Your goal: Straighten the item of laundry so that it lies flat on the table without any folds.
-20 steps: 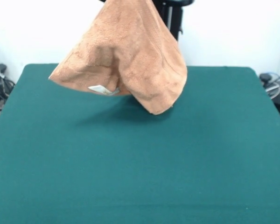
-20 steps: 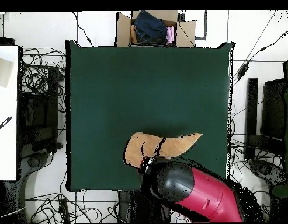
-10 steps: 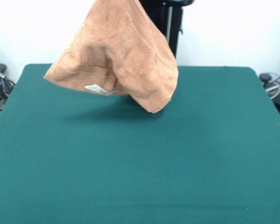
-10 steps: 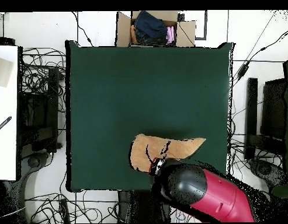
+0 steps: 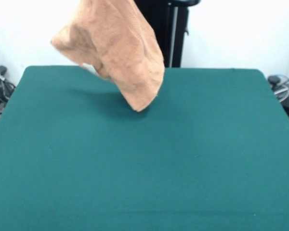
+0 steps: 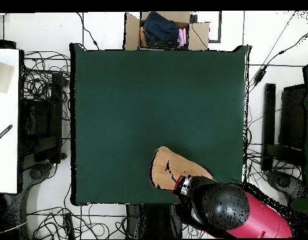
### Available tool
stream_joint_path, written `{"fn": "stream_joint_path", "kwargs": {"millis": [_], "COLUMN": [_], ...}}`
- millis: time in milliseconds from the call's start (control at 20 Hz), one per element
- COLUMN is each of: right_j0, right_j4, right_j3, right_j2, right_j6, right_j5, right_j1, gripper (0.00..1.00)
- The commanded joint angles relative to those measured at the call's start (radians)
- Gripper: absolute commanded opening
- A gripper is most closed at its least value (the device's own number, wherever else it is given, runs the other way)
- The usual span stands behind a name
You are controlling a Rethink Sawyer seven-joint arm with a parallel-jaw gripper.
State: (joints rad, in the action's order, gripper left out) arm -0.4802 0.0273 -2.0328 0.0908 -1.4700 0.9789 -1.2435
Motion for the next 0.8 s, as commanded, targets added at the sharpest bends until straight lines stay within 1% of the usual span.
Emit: {"fn": "stream_joint_path", "kwargs": {"millis": [50, 250, 550, 800], "right_j0": [-0.038, -0.063, -0.083, -0.056], "right_j4": [0.049, 0.05, 0.042, 0.042], "right_j3": [-0.055, -0.044, -0.05, -0.075], "right_j2": [-0.109, -0.121, -0.147, -0.176], "right_j6": [0.265, 0.284, 0.279, 0.224], "right_j5": [0.123, 0.132, 0.098, 0.037], "right_j1": [-0.02, -0.01, 0.033, 0.07], "gripper": [0.0, 0.0, 0.0, 0.0]}}
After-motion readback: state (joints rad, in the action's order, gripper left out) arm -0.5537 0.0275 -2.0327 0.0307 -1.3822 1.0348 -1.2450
